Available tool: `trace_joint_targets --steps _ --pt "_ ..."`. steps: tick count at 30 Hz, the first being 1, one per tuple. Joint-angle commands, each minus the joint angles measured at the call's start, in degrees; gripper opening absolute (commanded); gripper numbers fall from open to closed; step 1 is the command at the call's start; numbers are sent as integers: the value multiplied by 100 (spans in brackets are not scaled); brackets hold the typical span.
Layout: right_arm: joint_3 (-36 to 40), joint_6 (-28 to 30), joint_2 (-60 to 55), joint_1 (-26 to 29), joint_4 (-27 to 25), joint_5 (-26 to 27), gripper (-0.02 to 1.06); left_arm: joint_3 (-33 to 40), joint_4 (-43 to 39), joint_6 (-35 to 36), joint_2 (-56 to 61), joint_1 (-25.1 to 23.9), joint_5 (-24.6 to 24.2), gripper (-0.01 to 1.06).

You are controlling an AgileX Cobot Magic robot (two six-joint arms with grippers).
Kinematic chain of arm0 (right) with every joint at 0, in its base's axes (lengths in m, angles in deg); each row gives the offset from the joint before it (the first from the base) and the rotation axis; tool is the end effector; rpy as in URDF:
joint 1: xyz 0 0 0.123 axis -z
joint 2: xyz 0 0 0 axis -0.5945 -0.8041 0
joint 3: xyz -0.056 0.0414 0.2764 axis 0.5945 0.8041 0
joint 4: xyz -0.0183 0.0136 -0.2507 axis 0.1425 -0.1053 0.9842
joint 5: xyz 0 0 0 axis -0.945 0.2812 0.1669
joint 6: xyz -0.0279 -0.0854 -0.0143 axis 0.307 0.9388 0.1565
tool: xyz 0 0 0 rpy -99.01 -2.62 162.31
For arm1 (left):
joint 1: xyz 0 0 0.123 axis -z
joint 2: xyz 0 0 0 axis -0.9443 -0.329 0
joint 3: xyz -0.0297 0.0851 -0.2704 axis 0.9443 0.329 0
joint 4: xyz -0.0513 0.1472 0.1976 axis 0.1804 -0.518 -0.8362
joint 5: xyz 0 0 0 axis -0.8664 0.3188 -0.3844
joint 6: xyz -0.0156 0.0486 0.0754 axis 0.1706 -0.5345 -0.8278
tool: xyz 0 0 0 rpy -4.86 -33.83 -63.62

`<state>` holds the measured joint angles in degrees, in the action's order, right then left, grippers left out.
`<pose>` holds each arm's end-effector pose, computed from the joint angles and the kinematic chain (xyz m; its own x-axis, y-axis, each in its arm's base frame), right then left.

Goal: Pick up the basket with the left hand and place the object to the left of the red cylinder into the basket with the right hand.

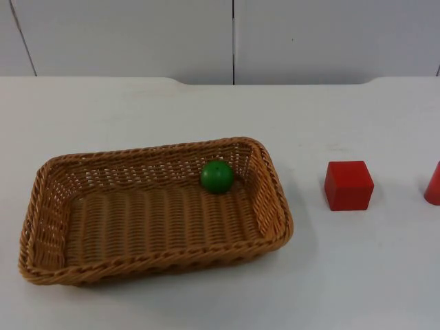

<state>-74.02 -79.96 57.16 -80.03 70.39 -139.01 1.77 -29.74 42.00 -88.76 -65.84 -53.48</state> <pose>0.0122 0.0118 0.3256 -0.2554 -0.3142 -0.9144 -0.7031 0.7095 -0.0474 0.0096 -0.0193 0.3328 -0.3212 0.0156 -0.9469 0.2707 0.9596 -0.0761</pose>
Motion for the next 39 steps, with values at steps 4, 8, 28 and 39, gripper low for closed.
trace_joint_targets --steps 4,8,28,39 --pt "75 -42 585 -1 0 -410 105 340 -240 325 418 32 -94 92" --pt "75 -80 1057 -1 0 -689 105 516 -467 376 886 32 -289 92" --pt "738 -262 1092 -22 -31 -714 105 816 -1593 1048 942 32 -856 92" --pt "738 -250 1092 -22 -31 -714 105 884 -1604 922 942 32 -934 92"
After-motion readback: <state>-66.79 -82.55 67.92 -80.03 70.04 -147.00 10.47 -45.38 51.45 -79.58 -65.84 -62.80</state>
